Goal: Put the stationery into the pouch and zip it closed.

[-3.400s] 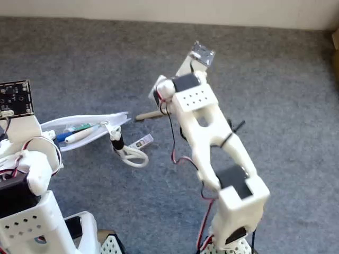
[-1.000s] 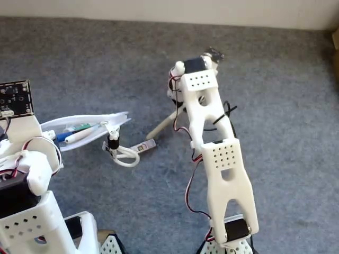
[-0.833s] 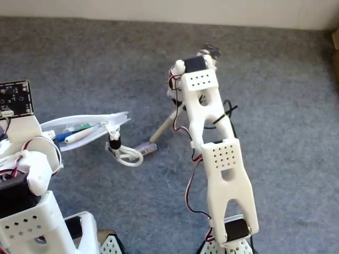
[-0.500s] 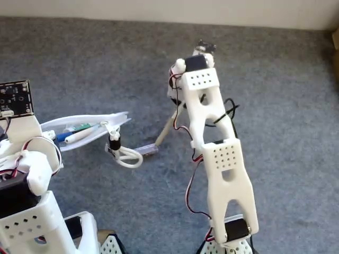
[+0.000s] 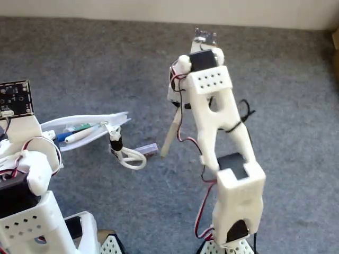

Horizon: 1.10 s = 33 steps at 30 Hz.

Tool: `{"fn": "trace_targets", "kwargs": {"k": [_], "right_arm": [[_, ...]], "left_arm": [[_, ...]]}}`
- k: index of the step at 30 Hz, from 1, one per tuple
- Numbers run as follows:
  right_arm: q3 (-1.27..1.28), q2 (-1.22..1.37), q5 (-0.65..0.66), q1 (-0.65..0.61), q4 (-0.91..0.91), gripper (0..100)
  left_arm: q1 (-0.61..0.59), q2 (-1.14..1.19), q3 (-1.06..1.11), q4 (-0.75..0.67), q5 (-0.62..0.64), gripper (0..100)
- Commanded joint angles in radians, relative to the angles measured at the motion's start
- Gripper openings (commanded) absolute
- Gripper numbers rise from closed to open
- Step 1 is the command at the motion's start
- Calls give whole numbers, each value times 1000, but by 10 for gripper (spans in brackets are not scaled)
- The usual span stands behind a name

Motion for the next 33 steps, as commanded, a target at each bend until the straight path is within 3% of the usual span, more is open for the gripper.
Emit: {"fn": "trace_targets", "kwargs": {"k": [1, 8, 19, 27, 33], "right_arm": [[48, -174, 41, -15, 15, 5], [153, -308, 74, -62, 13, 5], [282, -567, 75, -151, -4, 5], [541, -855, 75, -263, -200, 5], [750, -1070, 199, -343, -395, 5]], "left_arm": [[-10, -2, 4, -17, 9, 11], [-4, -7, -1, -17, 9, 11], [156, -2, -27, -25, 14, 11], [236, -1, -36, -25, 14, 11], [236, -1, -31, -25, 14, 11]]}}
